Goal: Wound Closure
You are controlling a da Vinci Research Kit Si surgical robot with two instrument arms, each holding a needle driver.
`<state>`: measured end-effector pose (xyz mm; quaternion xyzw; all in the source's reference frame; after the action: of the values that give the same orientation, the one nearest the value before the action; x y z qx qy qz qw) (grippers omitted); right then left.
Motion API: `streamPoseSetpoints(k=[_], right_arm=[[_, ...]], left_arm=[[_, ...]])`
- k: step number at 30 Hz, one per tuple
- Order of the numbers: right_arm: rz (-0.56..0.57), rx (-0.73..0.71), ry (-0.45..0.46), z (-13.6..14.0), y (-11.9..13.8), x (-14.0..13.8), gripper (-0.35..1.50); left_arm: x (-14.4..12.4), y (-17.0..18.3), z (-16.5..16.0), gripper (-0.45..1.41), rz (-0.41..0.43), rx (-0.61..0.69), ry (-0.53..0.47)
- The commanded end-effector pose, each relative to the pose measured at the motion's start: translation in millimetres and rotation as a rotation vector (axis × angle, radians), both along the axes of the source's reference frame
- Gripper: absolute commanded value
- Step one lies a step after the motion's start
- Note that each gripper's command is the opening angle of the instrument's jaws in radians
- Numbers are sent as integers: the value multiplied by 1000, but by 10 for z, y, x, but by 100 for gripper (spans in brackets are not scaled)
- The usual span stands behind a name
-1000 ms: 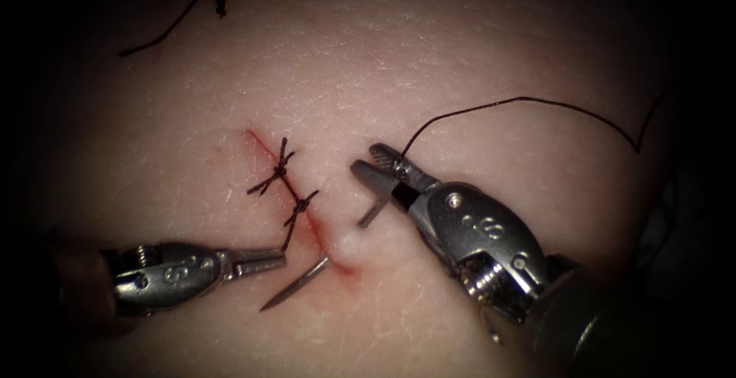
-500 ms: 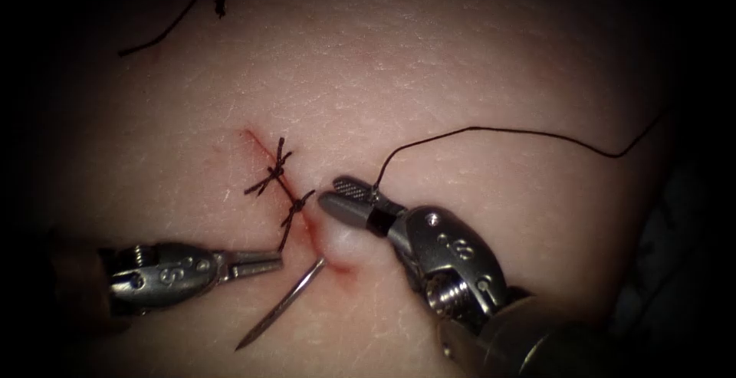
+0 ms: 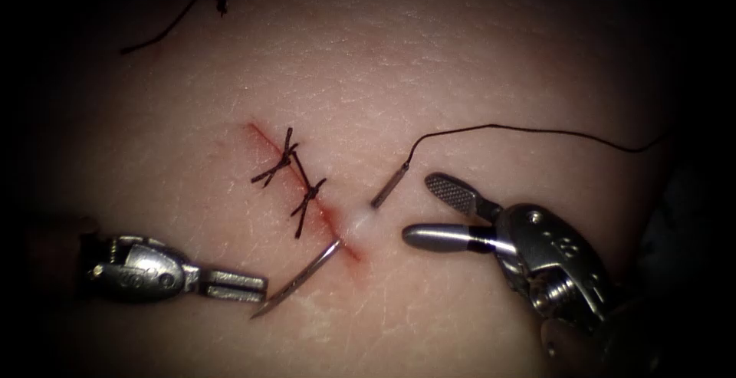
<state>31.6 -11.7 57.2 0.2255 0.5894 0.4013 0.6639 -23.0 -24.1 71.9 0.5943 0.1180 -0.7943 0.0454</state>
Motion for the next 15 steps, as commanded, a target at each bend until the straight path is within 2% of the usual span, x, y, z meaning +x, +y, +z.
streamPoseSetpoints(k=[1, 6, 9, 15], right_arm=[[-18, -7, 12, 6, -9, 15, 130], [-20, -20, 13, 15, -14, 22, 128], [-22, -34, 12, 23, -20, 24, 125], [-31, -55, 13, 35, -34, 24, 121]], left_arm=[[-7, -11, 8, 36, 15, 2, -12], [-14, -12, 2, 63, 27, 1, -33], [-18, -7, -6, 68, 13, -7, -39], [-24, -1, -17, 66, 15, -38, -51]])
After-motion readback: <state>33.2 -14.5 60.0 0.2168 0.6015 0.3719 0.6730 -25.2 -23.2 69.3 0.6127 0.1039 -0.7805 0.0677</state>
